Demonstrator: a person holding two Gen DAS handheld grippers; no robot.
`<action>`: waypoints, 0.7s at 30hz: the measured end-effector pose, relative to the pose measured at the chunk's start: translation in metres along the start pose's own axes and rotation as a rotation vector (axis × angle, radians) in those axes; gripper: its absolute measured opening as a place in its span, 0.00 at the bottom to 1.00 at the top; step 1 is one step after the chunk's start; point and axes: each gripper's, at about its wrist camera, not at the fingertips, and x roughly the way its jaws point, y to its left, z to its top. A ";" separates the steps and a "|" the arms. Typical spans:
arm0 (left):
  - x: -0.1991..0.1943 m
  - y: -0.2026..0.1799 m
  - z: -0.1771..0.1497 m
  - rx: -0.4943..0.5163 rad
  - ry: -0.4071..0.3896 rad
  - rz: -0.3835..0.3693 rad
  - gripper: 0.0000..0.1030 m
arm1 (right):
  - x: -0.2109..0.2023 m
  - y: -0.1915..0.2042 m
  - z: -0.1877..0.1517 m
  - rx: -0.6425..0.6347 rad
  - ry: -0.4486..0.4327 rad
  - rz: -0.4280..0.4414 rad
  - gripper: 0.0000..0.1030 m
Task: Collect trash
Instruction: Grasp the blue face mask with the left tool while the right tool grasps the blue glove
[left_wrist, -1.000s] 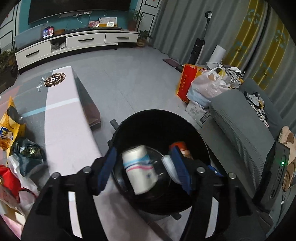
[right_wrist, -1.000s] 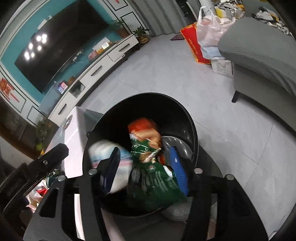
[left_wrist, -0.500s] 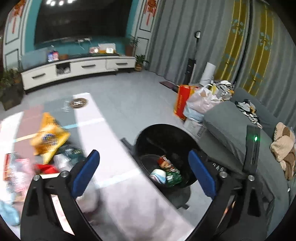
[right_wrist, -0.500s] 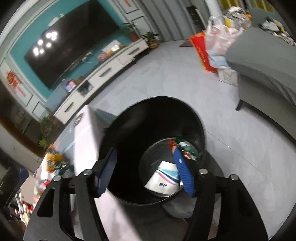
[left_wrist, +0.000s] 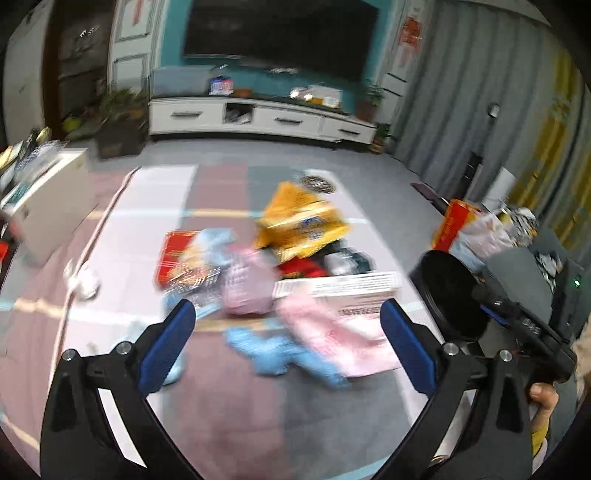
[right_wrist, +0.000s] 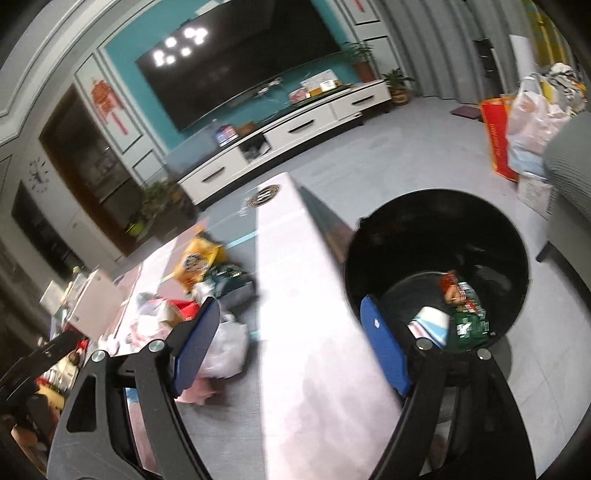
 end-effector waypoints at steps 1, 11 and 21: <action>0.000 0.016 -0.002 -0.026 0.005 0.021 0.97 | 0.001 0.005 -0.003 -0.005 0.003 0.012 0.75; 0.009 0.113 -0.033 -0.251 0.076 0.049 0.97 | 0.008 0.085 -0.029 -0.264 0.018 0.143 0.75; 0.029 0.134 -0.057 -0.242 0.121 0.124 0.97 | 0.017 0.170 -0.074 -0.577 0.076 0.274 0.75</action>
